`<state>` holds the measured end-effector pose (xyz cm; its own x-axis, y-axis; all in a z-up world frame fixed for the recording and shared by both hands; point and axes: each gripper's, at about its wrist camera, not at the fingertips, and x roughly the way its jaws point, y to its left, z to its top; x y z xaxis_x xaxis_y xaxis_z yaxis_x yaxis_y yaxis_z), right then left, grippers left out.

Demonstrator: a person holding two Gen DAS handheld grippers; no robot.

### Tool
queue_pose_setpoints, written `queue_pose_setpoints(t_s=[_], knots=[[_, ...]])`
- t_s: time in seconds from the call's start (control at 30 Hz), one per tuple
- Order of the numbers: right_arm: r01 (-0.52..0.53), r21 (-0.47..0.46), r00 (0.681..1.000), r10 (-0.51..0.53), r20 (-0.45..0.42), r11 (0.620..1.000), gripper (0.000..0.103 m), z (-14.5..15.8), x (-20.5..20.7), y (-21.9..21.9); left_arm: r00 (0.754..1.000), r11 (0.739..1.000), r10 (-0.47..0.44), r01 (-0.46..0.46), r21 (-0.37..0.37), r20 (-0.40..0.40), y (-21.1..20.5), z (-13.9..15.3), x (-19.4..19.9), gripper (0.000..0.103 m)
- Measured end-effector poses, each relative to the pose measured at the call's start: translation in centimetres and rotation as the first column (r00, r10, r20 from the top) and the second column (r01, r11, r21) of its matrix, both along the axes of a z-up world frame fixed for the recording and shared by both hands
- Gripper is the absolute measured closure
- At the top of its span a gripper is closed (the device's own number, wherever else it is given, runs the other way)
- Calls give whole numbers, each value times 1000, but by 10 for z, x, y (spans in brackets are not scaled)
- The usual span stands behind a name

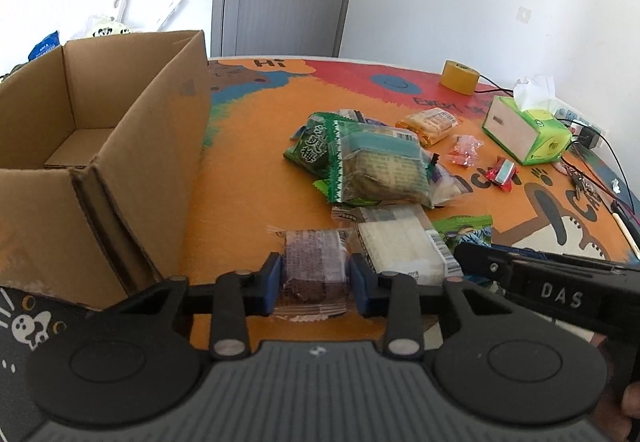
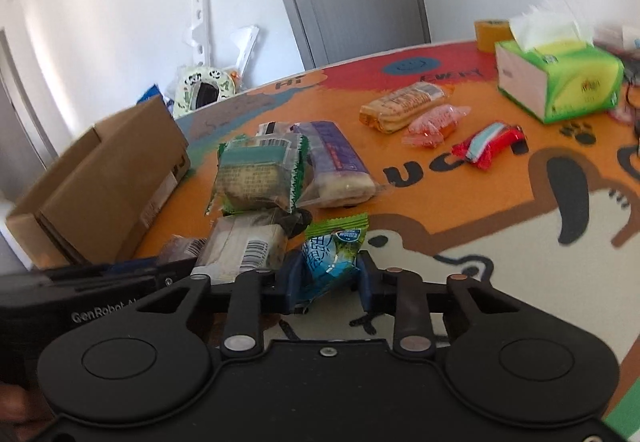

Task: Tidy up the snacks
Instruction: 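Carry both snacks over the cardboard box and open both grippers to drop them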

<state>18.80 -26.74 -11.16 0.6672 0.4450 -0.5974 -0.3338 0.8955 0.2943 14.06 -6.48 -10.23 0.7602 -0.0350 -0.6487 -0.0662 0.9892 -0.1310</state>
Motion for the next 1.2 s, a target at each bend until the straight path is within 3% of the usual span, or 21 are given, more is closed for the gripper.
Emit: queue_pose_setpoints(t_s=[0.43,1.2], knots=[[19,43,999,-20,39,999,76,16,-22,-16,999,1000,1,0,-20,51,-1,16,-24,71],[-54,86,990,42,135,995,76,62,-45,19,980,1000,27,-28,-2,199,23,74,-68,71]])
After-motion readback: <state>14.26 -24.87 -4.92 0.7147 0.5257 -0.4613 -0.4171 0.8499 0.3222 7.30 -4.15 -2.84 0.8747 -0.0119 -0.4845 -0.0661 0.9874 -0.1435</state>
